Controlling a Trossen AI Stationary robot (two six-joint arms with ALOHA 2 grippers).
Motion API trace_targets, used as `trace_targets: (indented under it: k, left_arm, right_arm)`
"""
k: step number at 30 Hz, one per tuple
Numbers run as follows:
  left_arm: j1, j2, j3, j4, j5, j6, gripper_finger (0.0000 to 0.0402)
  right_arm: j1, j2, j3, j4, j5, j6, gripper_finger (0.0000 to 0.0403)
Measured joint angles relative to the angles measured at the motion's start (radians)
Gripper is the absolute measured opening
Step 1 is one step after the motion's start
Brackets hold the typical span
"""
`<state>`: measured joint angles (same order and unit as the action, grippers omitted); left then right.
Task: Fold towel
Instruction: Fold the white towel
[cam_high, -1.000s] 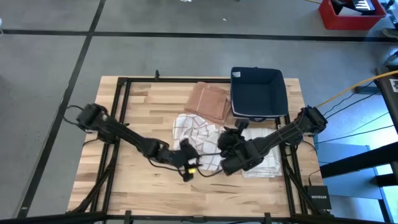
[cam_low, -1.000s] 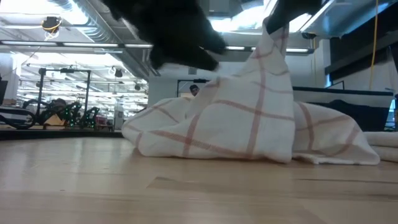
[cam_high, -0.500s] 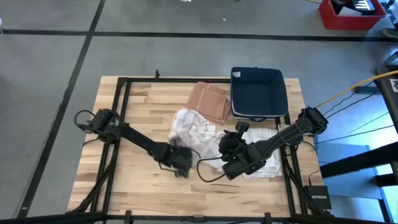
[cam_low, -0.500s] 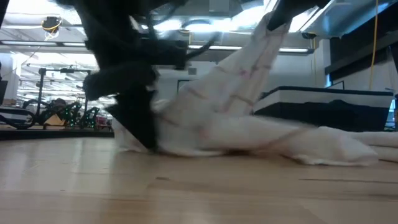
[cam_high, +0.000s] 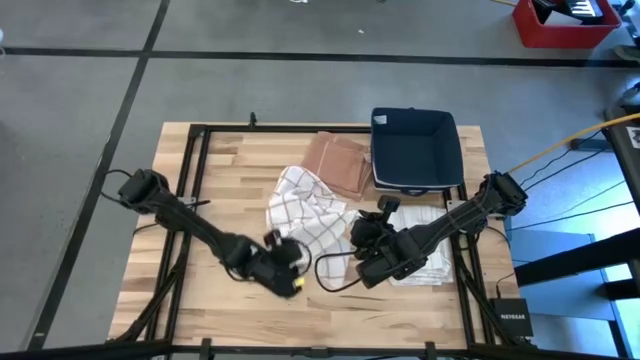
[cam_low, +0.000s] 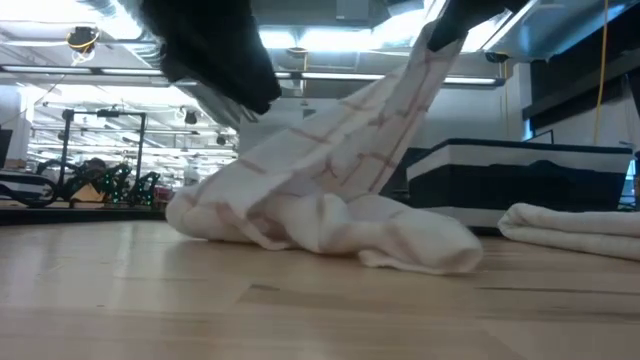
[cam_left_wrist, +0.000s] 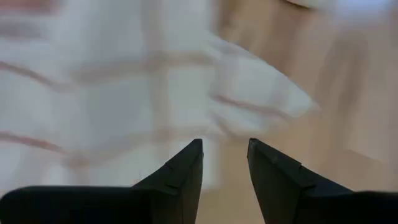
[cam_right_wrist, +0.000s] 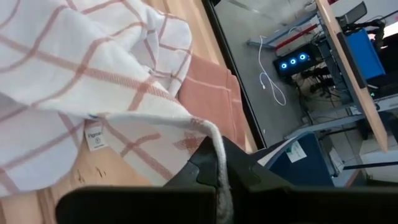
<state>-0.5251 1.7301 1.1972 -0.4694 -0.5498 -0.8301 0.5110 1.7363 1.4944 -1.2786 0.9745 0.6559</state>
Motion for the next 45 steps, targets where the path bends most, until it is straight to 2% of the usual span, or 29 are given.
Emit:
trace_targets:
  k: [3,10,13,20,26,31,33,35,38,40,45]
  left_arm:
    - [-0.028,0.051,-0.03,0.142,0.074,-0.058,0.012]
    - [-0.007,0.211,-0.034,0.42,0.08,-0.096,0.012]
    - [0.013,0.253,-0.032,0.518,0.079,0.001,0.012]
    - [0.045,0.29,0.002,0.54,0.075,0.369,0.012]
    - [0.046,0.333,0.001,0.519,0.157,0.545,0.012]
    - [0.054,0.356,0.002,0.472,0.026,0.573,0.012]
    - [0.064,0.358,0.002,0.472,0.004,0.594,0.0116]
    - [0.074,0.359,0.002,0.46,-0.006,0.609,0.0099]
    - [0.076,0.358,0.009,0.41,-0.019,0.61,0.004]
    - [0.073,0.351,0.044,0.311,-0.021,0.597,0.0012]
    - [0.007,0.265,0.207,-0.112,0.005,0.477,0.0003]
  right_arm:
    - [0.0,0.0,0.0,0.002,0.0,0.0,0.0004]
    - [0.0,0.0,0.0,0.006,0.0,-0.005,0.0004]
    - [0.0,0.0,0.0,0.006,0.001,-0.006,0.0004]
    - [-0.001,0.0,0.0,0.006,0.001,-0.009,0.0004]
    - [-0.001,0.0,0.0,0.005,0.002,-0.01,0.0004]
    - [-0.001,0.0,0.0,0.006,0.002,-0.01,0.0004]
    - [-0.001,0.0,0.0,0.006,0.002,-0.01,0.0004]
    - [-0.001,0.0,0.0,0.006,0.002,-0.01,0.0004]
    - [-0.001,0.0,0.0,0.005,0.001,-0.01,0.0004]
    - [0.0,0.0,0.0,0.001,0.001,-0.01,0.0004]
    - [0.0,0.0,0.0,-0.012,-0.009,-0.008,0.0004]
